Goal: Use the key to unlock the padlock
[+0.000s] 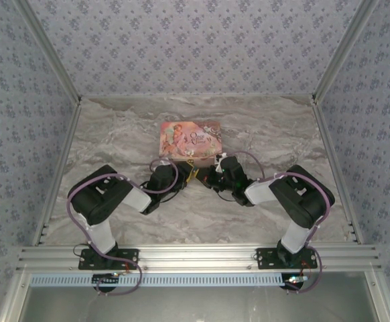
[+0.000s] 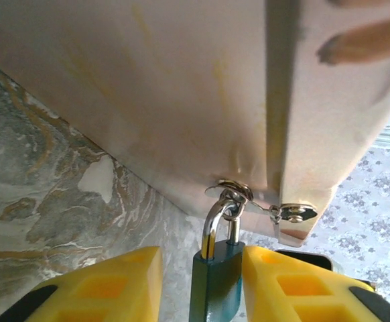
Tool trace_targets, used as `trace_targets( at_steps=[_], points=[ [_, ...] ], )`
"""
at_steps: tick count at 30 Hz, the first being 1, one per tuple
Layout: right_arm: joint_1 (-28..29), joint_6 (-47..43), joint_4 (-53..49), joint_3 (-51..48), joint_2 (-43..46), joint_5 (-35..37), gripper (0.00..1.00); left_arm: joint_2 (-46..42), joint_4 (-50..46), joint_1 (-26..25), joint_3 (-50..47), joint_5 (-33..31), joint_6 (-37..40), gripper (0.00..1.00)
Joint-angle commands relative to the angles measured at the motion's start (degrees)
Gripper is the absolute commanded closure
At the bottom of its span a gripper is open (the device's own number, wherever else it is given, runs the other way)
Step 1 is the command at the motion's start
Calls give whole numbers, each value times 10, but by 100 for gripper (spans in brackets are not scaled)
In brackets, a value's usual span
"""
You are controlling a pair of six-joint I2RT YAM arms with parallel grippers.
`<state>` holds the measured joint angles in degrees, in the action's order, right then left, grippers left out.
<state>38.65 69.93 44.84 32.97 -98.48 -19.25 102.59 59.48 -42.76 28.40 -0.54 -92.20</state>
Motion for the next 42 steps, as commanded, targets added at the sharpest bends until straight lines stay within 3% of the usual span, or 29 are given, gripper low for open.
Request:
trace_targets(
  at_steps=[1,7,11,17,22,28,32,37,42],
  points=[
    [3,10,17,17,-3,4,100,7,28,0,16,7,-5,69],
    [2,8,18,14,-1,2,98,-6,15,0,17,6,3,89],
    [-2,-12,0,4,11,6,78,-26,-18,0,16,5,8,100],
    [-16,-118,-101,-23,81,37,52,-74,-112,0,25,5,8,100],
    [-13,-318,-233,-27,193,96,39,-119,-211,1,41,11,0,100],
    [10,-565,-315,-28,328,166,36,-160,-354,4,81,25,-25,100],
    [26,-713,-331,-33,394,198,36,-165,-386,5,94,35,-47,100],
    [66,-911,-312,-60,437,239,35,-157,-405,6,109,54,-74,100],
    [112,-1035,-310,-62,417,314,35,-146,-415,7,123,72,-87,100]
  ],
)
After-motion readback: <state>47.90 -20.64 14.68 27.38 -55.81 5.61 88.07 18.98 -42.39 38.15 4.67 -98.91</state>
